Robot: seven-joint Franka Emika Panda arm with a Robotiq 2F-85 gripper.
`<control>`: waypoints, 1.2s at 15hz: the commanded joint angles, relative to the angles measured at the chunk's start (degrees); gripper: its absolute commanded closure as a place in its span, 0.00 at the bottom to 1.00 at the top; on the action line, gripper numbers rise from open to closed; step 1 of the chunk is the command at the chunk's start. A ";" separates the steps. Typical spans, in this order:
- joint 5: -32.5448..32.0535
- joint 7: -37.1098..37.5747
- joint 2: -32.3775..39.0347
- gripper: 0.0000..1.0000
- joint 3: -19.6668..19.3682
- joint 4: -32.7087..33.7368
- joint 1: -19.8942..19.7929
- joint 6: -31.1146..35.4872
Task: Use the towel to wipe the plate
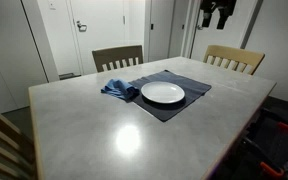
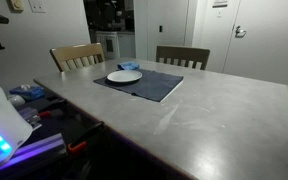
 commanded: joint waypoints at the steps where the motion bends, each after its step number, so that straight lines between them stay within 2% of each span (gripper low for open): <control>1: 0.08 -0.08 0.00 0.00 0.19 0.08 -0.22 -0.12; 2: 0.08 -0.08 0.00 0.00 0.19 0.08 -0.22 -0.12; 6: 3.00 -3.70 -3.75 0.00 2.70 -8.42 4.60 7.53; 9: 1.82 -2.13 -6.79 0.00 7.20 -16.88 8.60 15.91; 10: -2.66 -5.17 1.33 0.00 5.02 -0.89 5.58 9.27; 11: -4.91 -4.81 0.62 0.00 5.90 -2.12 5.48 10.93; 12: -7.01 -4.50 1.39 0.00 5.98 0.42 4.93 11.05; 14: -11.39 -5.88 3.69 0.00 5.47 7.39 3.56 10.38; 16: -12.35 -11.79 7.22 0.00 3.71 15.03 4.05 8.44; 17: -10.95 -7.35 1.68 0.00 4.60 7.28 4.39 11.48; 18: -10.93 -8.13 2.65 0.00 4.22 9.46 4.28 11.21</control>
